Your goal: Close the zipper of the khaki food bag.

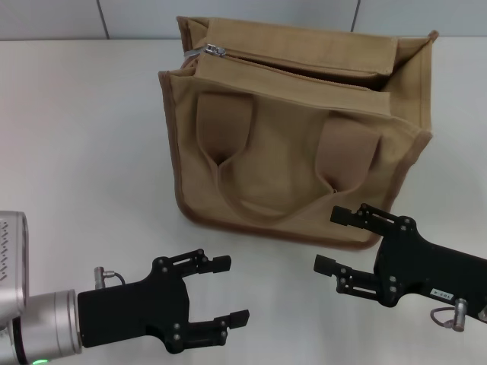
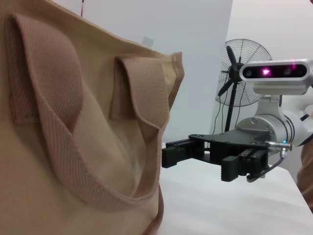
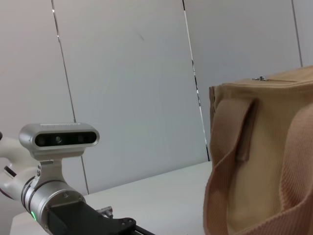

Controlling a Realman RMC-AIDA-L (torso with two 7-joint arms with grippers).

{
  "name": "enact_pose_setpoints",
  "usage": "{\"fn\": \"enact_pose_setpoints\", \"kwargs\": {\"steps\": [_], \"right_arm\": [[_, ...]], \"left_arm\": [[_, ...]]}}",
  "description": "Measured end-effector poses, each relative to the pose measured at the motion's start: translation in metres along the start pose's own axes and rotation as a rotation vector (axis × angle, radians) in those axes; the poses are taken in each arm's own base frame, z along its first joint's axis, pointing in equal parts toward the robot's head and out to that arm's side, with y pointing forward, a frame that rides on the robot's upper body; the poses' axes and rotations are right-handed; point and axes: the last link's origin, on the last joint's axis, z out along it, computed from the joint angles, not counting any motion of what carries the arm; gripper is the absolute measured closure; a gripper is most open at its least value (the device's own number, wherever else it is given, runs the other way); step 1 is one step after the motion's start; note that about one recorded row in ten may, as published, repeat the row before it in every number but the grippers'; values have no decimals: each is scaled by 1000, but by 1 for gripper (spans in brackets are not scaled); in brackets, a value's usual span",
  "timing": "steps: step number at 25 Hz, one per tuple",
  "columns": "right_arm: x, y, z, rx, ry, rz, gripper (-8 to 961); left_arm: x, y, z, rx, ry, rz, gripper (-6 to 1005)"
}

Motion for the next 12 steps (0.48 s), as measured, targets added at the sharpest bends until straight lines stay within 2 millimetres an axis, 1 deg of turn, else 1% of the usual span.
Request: {"fn": "enact_pose_setpoints", "kwargs": {"steps": [9,12], "right_arm": [[0,0,0,0,0,-2,173],[0,0,1,-2,-2,-1,173]], "left_arm": [[1,-2,-1,14,8,-1,223],[1,-4,-7,54,26,-12,224]]}}
